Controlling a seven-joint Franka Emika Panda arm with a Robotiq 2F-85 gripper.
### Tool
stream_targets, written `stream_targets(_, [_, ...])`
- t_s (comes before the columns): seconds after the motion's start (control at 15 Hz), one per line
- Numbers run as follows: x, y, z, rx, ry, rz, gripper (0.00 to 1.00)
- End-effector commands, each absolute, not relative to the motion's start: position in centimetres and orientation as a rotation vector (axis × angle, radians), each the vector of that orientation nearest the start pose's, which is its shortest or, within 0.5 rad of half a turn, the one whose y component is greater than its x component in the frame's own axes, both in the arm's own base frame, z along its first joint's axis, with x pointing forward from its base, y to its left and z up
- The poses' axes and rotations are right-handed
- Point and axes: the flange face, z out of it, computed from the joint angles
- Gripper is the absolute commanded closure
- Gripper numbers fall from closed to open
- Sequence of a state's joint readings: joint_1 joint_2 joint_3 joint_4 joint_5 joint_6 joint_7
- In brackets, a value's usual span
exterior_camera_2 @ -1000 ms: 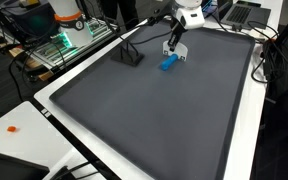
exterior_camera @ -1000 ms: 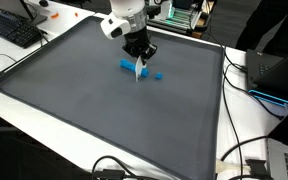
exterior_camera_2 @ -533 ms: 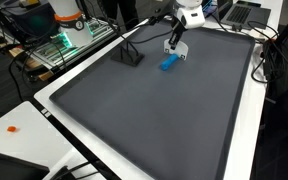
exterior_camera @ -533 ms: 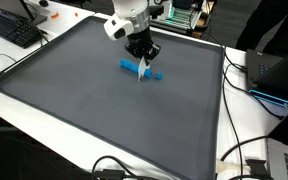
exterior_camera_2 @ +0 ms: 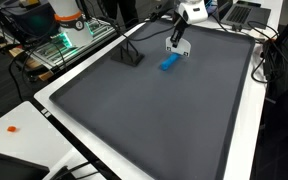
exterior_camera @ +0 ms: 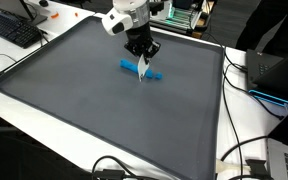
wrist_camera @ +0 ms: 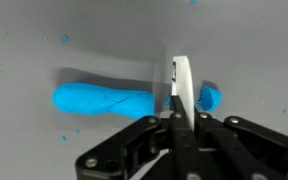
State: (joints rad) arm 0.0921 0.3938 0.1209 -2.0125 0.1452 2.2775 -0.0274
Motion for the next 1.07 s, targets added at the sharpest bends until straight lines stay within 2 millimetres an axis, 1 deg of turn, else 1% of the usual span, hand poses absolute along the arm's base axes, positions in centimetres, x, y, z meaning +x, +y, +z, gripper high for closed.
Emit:
stream_targets(0.0, [57.5,11.6,26.8,-3.003,-0.199,0.192,0.99])
stream_targets(0.2, [57.7,10.6,27.9,-3.016,-0.179,0.163,0.99])
stream_targets(0.4, [57.7,9.6,28.0,-3.032,-0.161,0.163,0.99])
stream_targets(0.67, [57.6,8.7,27.3,-3.029,-0.143,0.18,0.99])
stream_targets(1.0, [57.2,8.5,26.1,-3.025,-0.139,0.207,0.99])
